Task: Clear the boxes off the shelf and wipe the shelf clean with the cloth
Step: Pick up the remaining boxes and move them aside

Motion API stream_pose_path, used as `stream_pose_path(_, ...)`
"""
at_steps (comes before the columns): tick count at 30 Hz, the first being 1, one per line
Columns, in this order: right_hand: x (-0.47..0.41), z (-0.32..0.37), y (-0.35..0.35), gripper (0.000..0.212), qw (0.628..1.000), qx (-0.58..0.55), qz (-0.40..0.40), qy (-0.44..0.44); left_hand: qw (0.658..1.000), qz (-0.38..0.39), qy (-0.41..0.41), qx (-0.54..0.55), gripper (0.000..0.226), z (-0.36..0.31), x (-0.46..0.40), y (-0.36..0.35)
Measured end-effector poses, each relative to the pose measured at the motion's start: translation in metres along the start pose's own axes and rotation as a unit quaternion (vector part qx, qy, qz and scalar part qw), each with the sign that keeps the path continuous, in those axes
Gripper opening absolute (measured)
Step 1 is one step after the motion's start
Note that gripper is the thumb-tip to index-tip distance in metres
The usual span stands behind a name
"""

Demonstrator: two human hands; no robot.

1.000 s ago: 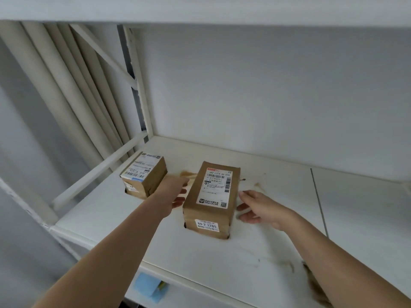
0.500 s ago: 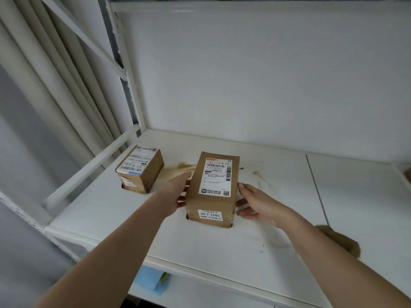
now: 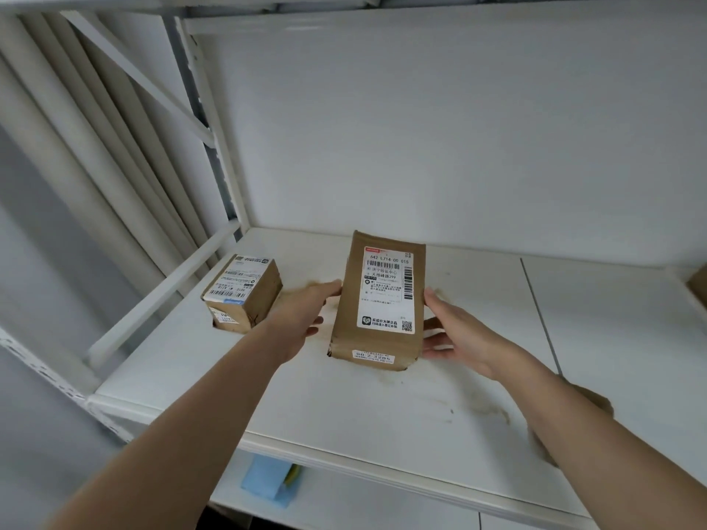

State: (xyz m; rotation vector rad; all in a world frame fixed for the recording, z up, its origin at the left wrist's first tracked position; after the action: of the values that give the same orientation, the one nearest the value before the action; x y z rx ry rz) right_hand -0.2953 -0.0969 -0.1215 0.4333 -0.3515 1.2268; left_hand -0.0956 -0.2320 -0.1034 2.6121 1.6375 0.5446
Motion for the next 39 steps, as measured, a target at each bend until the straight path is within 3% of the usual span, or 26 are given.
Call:
stream_pose_path(6,0.015,0.013,0.006,0.046,0.998,-0.007,-0.017,0.052,0.996,0.078,-0.051,-0.007,0.065,-0.016,0.014,-0.003)
stream_pose_path(12,0.023,0.014,0.014,0.039,0.997,-0.027,-0.016,0.076,0.989,0.116,-0.086,0.015,0.031,-0.025,0.021,-0.007)
stream_pose_path(17,0.023,0.010,0.017,0.034,0.995,-0.063,-0.017,0.075,0.988,0.128,-0.088,0.024,0.024,-0.030,0.028,-0.013)
stream_pose_path(24,0.018,0.004,0.020,0.034,0.994,-0.096,-0.034,0.047,0.994,0.092,-0.063,-0.014,0.090,-0.027,0.026,-0.020)
stream_pose_path(30,0.016,0.006,0.023,0.032,0.994,-0.085,-0.057,0.033,0.991,0.113,-0.076,-0.001,0.053,-0.027,0.024,-0.023)
stream_pose_path(39,0.017,0.000,0.024,0.030,0.993,-0.072,-0.088,0.012,0.990,0.103,-0.096,0.026,0.044,-0.029,0.019,-0.030)
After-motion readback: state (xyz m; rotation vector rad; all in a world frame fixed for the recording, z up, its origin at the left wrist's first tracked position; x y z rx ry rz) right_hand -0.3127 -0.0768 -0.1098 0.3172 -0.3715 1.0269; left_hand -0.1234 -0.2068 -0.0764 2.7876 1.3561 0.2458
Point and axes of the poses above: each hand's wrist, its own x-axis away from the middle knuckle, its own y-axis out of the back of the hand, z = x × y, the point moved 1 cm from there along -x, towards the middle knuckle, and after that the axes turned 7 degrees about -y, right-handed, at the moved point
